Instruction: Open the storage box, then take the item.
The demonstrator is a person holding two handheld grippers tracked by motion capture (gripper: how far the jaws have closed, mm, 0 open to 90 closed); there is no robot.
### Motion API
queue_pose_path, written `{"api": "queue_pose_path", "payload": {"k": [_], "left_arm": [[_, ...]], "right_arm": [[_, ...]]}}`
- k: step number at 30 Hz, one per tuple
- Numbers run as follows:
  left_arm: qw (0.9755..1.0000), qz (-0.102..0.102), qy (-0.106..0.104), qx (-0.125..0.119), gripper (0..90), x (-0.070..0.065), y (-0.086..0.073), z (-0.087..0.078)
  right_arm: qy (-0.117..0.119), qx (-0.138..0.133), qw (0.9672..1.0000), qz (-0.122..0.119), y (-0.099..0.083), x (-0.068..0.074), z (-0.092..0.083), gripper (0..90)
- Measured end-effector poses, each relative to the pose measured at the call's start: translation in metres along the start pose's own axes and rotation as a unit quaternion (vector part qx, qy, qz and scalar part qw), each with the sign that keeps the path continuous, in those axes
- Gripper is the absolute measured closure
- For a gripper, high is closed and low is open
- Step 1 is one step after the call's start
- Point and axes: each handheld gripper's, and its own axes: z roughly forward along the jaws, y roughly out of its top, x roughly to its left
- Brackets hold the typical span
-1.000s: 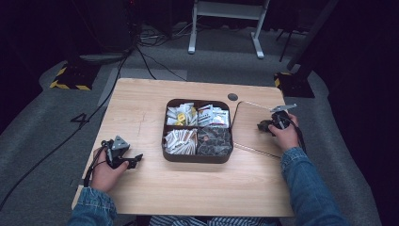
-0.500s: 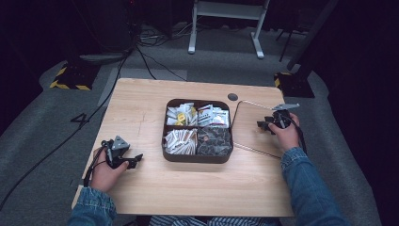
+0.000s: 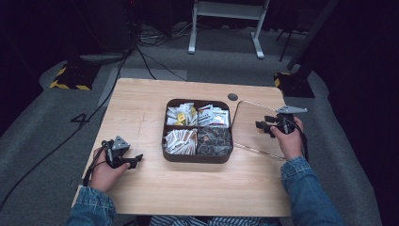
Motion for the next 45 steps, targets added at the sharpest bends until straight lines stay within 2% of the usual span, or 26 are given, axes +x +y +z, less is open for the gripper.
{"api": "queue_pose_path", "payload": {"k": [1, 2, 3, 5, 7, 8, 9, 12, 16, 21, 25, 28, 29, 31, 35, 37, 40, 41, 42, 45], "left_arm": [[1.0000, -0.001, -0.003, 0.003, 29.7, -0.001, 0.001, 0.000], [1.0000, 0.002, -0.001, 0.004, 29.7, -0.002, 0.001, 0.000], [0.9999, 0.005, -0.004, 0.012, 30.1, -0.005, 0.003, -0.001], [0.9999, 0.003, -0.005, 0.011, 30.1, -0.007, 0.003, -0.001], [0.9999, 0.006, -0.009, 0.010, 30.9, -0.009, 0.005, -0.003], [0.9999, 0.003, -0.010, 0.005, 31.0, -0.011, 0.007, -0.005], [0.9999, 0.003, -0.010, 0.005, 31.0, -0.011, 0.007, -0.005], [0.9998, -0.006, -0.019, -0.005, 31.1, -0.013, 0.010, -0.008], [0.9994, -0.016, -0.030, -0.008, 31.5, -0.014, 0.010, -0.008], [0.9990, -0.017, -0.034, -0.024, 33.8, -0.018, 0.016, -0.012], [0.9986, -0.011, -0.033, -0.041, 34.8, -0.022, 0.030, -0.022], [0.9978, -0.011, -0.035, -0.055, 35.3, -0.028, 0.048, -0.033], [0.9978, -0.011, -0.035, -0.055, 35.3, -0.028, 0.048, -0.033], [0.9972, -0.006, -0.037, -0.065, 35.6, -0.034, 0.058, -0.037], [0.9963, 0.017, -0.037, -0.076, 37.9, -0.043, 0.072, -0.040], [0.9957, 0.021, -0.036, -0.082, 38.2, -0.048, 0.078, -0.038], [0.9960, 0.023, -0.040, -0.076, 41.3, -0.052, 0.086, -0.030], [0.9959, 0.021, -0.049, -0.073, 42.8, -0.055, 0.090, -0.025], [0.9959, 0.021, -0.049, -0.073, 44.0, -0.055, 0.090, -0.025], [0.9944, 0.008, -0.075, -0.074, 47.1, -0.057, 0.097, -0.013]], "right_arm": [[0.005, -0.005, 0.9999, -0.009, -0.002, 0.008, -0.006, 38.4], [0.005, -0.005, 0.9999, -0.009, -0.002, 0.008, -0.006, 38.4], [0.004, 0.003, 0.9998, -0.019, -0.002, 0.014, -0.010, 36.9], [0.007, 0.006, 0.9996, -0.025, -0.002, 0.016, -0.013, 36.7], [0.018, 0.001, 0.9996, -0.023, -0.003, 0.019, -0.019, 35.8], [0.030, 0.002, 0.9995, -0.014, -0.003, 0.021, -0.024, 35.1], [0.030, 0.002, 0.9995, -0.014, -0.003, 0.021, -0.024, 35.1], [0.056, -0.004, 0.9984, 0.006, -0.005, 0.022, -0.029, 34.5], [0.054, -0.008, 0.9984, 0.010, -0.005, 0.022, -0.033, 34.5], [0.050, -0.016, 0.9986, 0.005, -0.005, 0.022, -0.040, 35.1], [0.050, -0.019, 0.9985, 0.007, -0.007, 0.022, -0.041, 36.1], [0.046, -0.014, 0.9988, 0.003, -0.008, 0.021, -0.041, 36.6], [0.046, -0.014, 0.9988, 0.003, -0.008, 0.021, -0.041, 36.6], [0.044, -0.015, 0.9989, 0.005, -0.009, 0.021, -0.042, 37.0], [0.041, -0.017, 0.9990, 0.007, -0.008, 0.021, -0.044, 37.2], [0.041, -0.018, 0.9990, 0.006, -0.008, 0.023, -0.044, 37.2], [0.042, -0.020, 0.9989, 0.003, -0.007, 0.024, -0.044, 37.2], [0.043, -0.022, 0.9988, 0.005, -0.006, 0.024, -0.044, 37.2], [0.043, -0.022, 0.9988, 0.005, -0.006, 0.024, -0.044, 37.2], [0.057, -0.031, 0.9978, 0.016, -0.005, 0.022, -0.043, 37.3]]}}
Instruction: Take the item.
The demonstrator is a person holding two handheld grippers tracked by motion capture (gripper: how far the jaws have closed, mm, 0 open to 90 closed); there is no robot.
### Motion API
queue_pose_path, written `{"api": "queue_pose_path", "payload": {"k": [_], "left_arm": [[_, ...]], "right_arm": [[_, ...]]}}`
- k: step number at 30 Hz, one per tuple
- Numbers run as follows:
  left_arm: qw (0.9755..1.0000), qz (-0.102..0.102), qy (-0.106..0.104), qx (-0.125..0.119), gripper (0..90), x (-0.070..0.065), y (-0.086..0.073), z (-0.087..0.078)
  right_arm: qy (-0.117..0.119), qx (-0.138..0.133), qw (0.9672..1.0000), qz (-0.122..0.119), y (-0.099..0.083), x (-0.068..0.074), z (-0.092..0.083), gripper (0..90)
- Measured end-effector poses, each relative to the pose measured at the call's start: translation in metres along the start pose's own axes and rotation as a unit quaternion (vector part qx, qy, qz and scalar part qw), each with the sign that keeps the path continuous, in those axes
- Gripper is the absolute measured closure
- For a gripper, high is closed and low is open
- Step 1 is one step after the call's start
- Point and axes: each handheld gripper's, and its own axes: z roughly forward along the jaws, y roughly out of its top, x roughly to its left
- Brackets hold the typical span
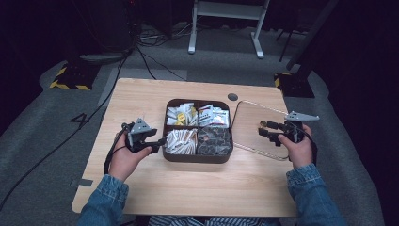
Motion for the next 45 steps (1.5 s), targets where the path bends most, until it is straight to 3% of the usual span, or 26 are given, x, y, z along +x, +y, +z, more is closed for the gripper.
{"api": "queue_pose_path", "payload": {"k": [8, 18, 21, 23, 26, 28, 31, 34, 37, 39, 40, 45], "left_arm": [[0.9996, 0.015, -0.003, 0.025, 47.4, -0.012, 0.010, 0.029], [0.9981, 0.029, 0.021, 0.049, 46.9, -0.018, 0.005, 0.056], [0.9961, 0.058, 0.036, 0.055, 46.7, -0.018, 0.003, 0.062], [0.9955, 0.063, 0.043, 0.056, 46.8, -0.017, 0.002, 0.065], [0.9959, 0.060, 0.042, 0.053, 50.5, -0.015, 0.001, 0.067], [0.9966, 0.054, 0.036, 0.051, 60.7, -0.013, 0.001, 0.068], [0.9987, 0.030, 0.021, 0.035, 67.6, -0.009, 0.000, 0.066], [0.9992, 0.022, 0.010, 0.031, 77.9, -0.007, 0.000, 0.064], [0.9993, 0.019, 0.012, 0.030, 88.9, -0.008, 0.000, 0.062], [0.9993, 0.018, 0.015, 0.028, 89.6, -0.007, 0.000, 0.060], [0.9995, 0.014, 0.015, 0.026, 89.9, -0.005, -0.001, 0.059], [0.9996, 0.007, 0.014, 0.022, 90.0, -0.002, -0.002, 0.052]], "right_arm": [[-0.001, -0.015, 0.9999, -0.008, 0.009, 0.001, 0.000, 37.6], [0.004, -0.016, 0.9998, -0.011, 0.012, 0.003, 0.004, 37.6], [0.004, -0.017, 0.9998, -0.011, 0.012, 0.003, 0.003, 37.6], [0.003, -0.017, 0.9998, -0.011, 0.012, 0.003, 0.002, 37.6], [0.002, -0.017, 0.9998, -0.009, 0.010, 0.003, 0.001, 37.6], [0.000, -0.019, 0.9998, -0.007, 0.009, 0.001, -0.002, 37.5], [-0.001, -0.020, 0.9998, -0.005, 0.008, 0.001, -0.003, 37.2], [-0.003, -0.021, 0.9998, -0.002, 0.007, -0.001, -0.003, 36.7], [-0.002, -0.023, 0.9997, 0.000, 0.007, -0.001, -0.004, 36.3], [0.001, -0.025, 0.9997, 0.002, 0.006, -0.001, -0.003, 36.1], [0.013, -0.030, 0.9994, 0.010, 0.006, -0.001, -0.003, 36.2], [0.017, -0.032, 0.9993, 0.008, 0.006, -0.001, -0.002, 36.2]]}}
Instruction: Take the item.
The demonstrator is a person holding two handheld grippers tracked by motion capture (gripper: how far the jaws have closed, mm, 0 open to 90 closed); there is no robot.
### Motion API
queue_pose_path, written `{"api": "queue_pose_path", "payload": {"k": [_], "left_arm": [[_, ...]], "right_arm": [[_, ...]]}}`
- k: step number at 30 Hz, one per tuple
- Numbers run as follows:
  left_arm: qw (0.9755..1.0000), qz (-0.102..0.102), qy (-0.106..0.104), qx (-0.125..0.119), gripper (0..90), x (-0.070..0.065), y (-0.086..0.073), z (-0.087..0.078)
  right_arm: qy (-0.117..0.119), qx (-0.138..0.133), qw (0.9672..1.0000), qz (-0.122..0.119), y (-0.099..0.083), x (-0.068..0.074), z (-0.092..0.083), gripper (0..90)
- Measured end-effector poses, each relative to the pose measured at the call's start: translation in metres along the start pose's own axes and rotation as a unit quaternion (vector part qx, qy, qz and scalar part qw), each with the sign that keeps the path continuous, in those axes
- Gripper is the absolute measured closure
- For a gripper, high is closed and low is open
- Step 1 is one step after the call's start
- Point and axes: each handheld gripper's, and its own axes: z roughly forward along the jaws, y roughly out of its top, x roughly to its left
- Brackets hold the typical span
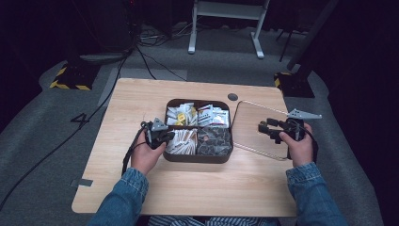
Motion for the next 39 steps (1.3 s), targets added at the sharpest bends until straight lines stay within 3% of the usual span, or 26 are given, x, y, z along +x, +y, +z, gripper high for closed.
{"api": "queue_pose_path", "payload": {"k": [5, 12, 20, 27, 33, 39], "left_arm": [[0.9999, -0.005, -0.010, -0.013, 90.0, 0.003, 0.000, -0.008], [0.9982, -0.011, -0.043, -0.040, 90.0, -0.001, 0.003, -0.024], [0.9945, 0.012, -0.077, -0.069, 90.0, -0.016, 0.008, -0.046], [0.9884, 0.029, -0.121, -0.088, 90.0, -0.032, 0.013, -0.054], [0.9799, 0.039, -0.171, -0.095, 90.0, -0.047, 0.017, -0.049], [0.9738, 0.053, -0.202, -0.090, 90.0, -0.065, 0.021, -0.044]], "right_arm": [[-0.002, -0.002, 1.0000, 0.003, -0.001, -0.001, 0.001, 36.2], [-0.001, -0.005, 1.0000, 0.007, 0.000, -0.002, 0.001, 36.2], [0.003, -0.002, 1.0000, 0.002, 0.003, 0.001, 0.006, 35.9], [0.004, 0.001, 1.0000, -0.001, 0.004, 0.002, 0.010, 35.9], [0.005, -0.001, 1.0000, 0.001, 0.004, 0.002, 0.009, 35.8], [0.000, 0.002, 1.0000, 0.004, 0.002, 0.000, 0.007, 35.7]]}}
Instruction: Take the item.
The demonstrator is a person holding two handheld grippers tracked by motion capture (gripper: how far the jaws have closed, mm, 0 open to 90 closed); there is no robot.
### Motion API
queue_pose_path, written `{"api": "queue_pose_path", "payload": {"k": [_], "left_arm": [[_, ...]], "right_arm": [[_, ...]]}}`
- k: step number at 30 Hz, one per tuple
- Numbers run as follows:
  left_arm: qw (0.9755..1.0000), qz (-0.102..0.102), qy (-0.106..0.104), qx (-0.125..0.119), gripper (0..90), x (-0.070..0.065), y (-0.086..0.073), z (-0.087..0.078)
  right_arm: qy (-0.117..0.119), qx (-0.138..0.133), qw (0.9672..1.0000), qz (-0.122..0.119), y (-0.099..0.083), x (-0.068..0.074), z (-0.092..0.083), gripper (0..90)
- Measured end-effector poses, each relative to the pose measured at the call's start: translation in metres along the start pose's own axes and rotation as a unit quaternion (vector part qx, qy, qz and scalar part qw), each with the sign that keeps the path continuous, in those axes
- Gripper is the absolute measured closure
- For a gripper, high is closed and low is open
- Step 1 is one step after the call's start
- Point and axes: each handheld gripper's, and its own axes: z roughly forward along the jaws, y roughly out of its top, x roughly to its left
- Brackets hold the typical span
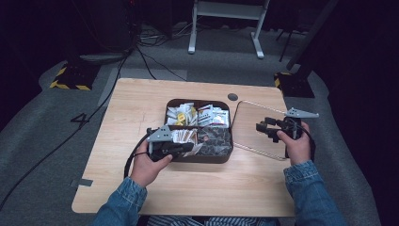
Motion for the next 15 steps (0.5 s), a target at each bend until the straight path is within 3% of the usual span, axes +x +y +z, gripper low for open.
{"api": "queue_pose_path", "payload": {"k": [4, 11, 15], "left_arm": [[0.9999, 0.005, -0.009, 0.012, 90.0, -0.008, -0.002, 0.011], [0.9993, 0.022, -0.003, 0.032, 90.0, -0.019, -0.012, 0.023], [0.9989, 0.021, -0.006, 0.042, 90.0, -0.021, -0.019, 0.029]], "right_arm": [[-0.003, 0.002, 1.0000, 0.000, -0.002, -0.003, 0.000, 35.6], [-0.008, 0.004, 1.0000, 0.004, -0.002, -0.004, -0.001, 35.6], [-0.009, 0.006, 0.9999, 0.000, -0.003, -0.005, 0.001, 35.6]]}}
